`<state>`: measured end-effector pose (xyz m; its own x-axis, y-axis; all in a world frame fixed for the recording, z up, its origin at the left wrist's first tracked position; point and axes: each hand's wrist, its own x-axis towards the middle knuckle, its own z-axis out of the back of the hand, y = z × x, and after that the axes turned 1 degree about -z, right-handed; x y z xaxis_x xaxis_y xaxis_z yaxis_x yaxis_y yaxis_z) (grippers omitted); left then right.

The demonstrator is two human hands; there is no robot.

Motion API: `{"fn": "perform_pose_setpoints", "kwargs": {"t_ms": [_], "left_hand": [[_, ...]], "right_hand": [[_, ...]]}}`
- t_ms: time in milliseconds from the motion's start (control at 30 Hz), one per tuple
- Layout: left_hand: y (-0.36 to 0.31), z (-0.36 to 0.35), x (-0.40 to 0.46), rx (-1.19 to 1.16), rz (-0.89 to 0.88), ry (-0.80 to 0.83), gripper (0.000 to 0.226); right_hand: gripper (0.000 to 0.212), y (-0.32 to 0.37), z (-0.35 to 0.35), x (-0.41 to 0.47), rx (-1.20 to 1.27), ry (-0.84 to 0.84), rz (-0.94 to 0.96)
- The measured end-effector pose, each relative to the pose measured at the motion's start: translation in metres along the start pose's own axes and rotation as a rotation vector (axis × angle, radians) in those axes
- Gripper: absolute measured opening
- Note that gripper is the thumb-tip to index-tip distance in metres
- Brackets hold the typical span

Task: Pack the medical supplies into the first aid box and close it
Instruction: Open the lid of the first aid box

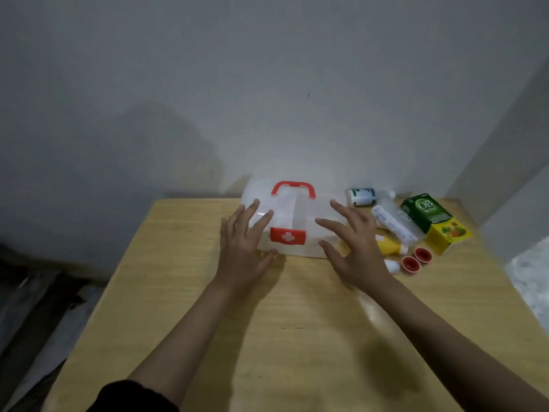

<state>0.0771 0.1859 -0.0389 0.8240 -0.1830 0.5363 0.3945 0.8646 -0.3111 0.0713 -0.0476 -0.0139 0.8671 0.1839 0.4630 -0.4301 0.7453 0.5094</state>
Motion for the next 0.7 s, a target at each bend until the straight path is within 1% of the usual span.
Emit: {"fn": "perform_pose_setpoints", "kwargs": {"t_ms": [100, 233, 333, 433, 567, 633, 700], "left_hand": [[0.014, -0.012, 0.003, 0.036, -0.104, -0.124, 0.073], [0.022, -0.019, 0.008, 0.033, -0.198, -0.255, 0.062], [0.025, -0.018, 0.008, 0.031, -0.253, -0.273, 0.062], [0.027, -0.013, 0.007, 0.029, -0.284, -0.236, 0.063], [0.023, -0.002, 0.008, 0.032, -0.323, -0.252, 0.048], [0.015, 0.003, 0.010, -0.006, -0.300, -0.271, 0.039], [0.006, 0.006, 0.015, -0.059, -0.268, -0.283, 0.032]], "right_hand": [[0.043, -0.009, -0.006, 0.001, 0.039, -0.043, 0.071], [0.043, -0.016, -0.009, 0.001, 0.060, -0.078, 0.109], [0.041, -0.018, -0.008, 0.002, 0.078, -0.094, 0.117], [0.041, -0.020, -0.006, 0.004, 0.127, -0.100, 0.123], [0.032, -0.019, -0.003, 0.007, 0.186, -0.156, 0.097], [0.029, -0.015, 0.000, 0.009, 0.243, -0.183, 0.060], [0.030, -0.010, 0.002, 0.011, 0.242, -0.161, 0.066]]}}
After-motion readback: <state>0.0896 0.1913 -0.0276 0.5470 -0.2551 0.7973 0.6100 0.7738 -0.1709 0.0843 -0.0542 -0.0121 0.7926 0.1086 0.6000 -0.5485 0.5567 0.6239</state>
